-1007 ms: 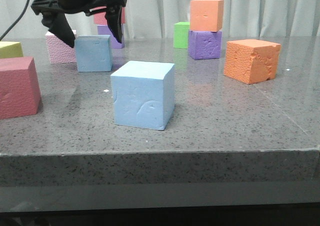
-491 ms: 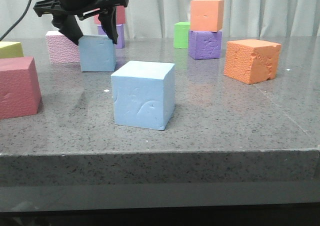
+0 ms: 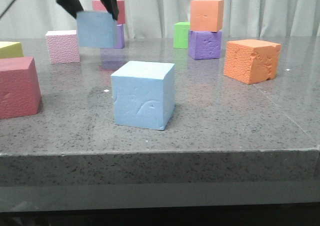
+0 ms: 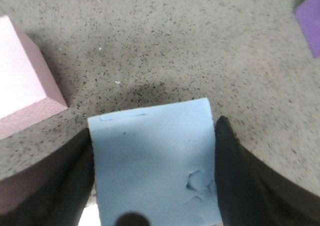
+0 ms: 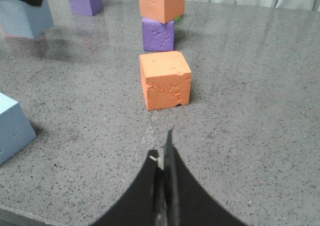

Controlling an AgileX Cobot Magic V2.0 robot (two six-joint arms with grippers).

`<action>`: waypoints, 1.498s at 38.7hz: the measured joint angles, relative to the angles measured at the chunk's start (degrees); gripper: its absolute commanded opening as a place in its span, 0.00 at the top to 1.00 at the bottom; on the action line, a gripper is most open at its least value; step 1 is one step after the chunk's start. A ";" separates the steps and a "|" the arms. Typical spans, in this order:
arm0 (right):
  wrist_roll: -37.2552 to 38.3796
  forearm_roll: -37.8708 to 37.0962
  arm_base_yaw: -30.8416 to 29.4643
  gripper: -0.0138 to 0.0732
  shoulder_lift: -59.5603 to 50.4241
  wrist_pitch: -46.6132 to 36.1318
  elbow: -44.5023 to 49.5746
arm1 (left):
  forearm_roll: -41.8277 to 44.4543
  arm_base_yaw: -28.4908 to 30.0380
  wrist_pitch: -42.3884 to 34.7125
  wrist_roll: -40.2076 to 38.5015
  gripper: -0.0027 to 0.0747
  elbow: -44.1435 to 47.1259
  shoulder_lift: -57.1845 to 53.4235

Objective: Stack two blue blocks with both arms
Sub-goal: 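Lift the far light-blue cube with the left gripper over the placed cube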

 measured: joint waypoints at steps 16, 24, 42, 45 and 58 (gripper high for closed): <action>0.00 0.00 0.00 0.92 0.00 -0.09 0.21 | 0.00 -3.52 6.07 2.27 0.44 -6.61 -3.46; 0.00 0.00 0.00 0.92 0.00 -0.09 0.21 | -0.11 -6.69 6.07 6.39 0.44 -1.27 -9.91; 0.00 0.00 0.00 0.92 0.00 -0.09 0.21 | -9.00 -11.77 -1.75 12.11 0.44 24.90 -30.83; 0.00 0.00 0.00 0.92 0.00 -0.09 0.21 | -10.83 -11.77 -3.78 12.37 0.44 28.71 -32.45; 0.00 0.00 0.00 0.92 0.00 0.11 0.23 | -14.91 -15.64 -8.13 15.38 0.44 34.60 -30.43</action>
